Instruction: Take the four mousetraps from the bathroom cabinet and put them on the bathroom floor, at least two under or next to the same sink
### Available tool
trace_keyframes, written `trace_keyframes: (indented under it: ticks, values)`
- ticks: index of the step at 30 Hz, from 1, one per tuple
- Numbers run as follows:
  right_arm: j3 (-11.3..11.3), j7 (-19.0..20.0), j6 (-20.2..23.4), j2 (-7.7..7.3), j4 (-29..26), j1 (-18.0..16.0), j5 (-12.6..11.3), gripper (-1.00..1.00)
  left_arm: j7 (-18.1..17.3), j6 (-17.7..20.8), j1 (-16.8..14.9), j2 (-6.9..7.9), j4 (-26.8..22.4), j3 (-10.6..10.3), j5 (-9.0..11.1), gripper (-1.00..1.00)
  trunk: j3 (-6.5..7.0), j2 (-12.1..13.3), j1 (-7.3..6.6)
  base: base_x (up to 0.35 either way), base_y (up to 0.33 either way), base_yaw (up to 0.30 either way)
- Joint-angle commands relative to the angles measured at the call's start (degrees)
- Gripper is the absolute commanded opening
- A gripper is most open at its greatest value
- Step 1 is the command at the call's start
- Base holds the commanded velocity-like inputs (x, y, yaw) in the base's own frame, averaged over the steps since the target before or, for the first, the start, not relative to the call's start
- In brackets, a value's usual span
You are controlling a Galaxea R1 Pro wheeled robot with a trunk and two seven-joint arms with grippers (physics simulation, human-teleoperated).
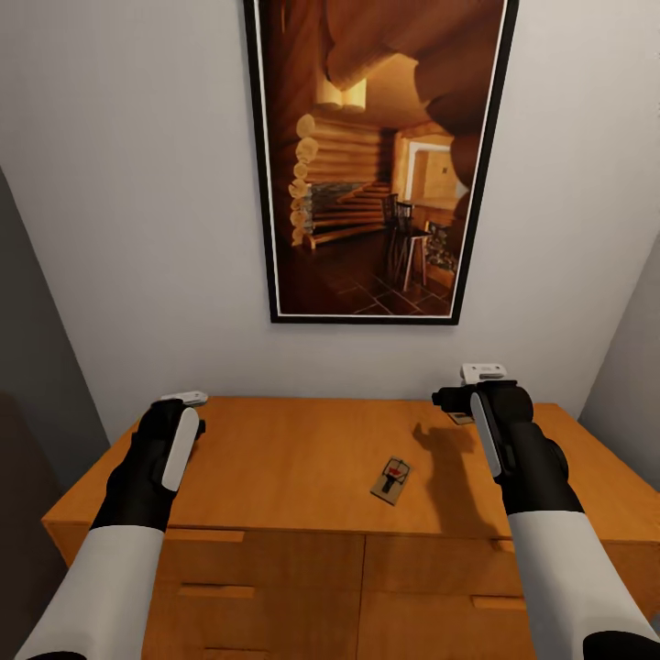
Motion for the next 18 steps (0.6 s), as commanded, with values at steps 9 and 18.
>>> trace_keyframes:
  ticks: [9,18]
  values:
    - [0.0,0.2,0.3,-0.01,0.0,0.0,0.4,1.0,0.5,0.1,0.0,-0.04,0.0,0.1,0.6,1.0,-0.07,0.0,0.0,-0.008,-0.001,0.0]
    - [0.0,0.2,0.3,-0.01,0.1,0.0,0.4,1.0,0.5,0.1,0.0,-0.09,0.0,0.1,0.6,1.0,-0.07,0.0,0.0,-0.001,0.0,0.0]
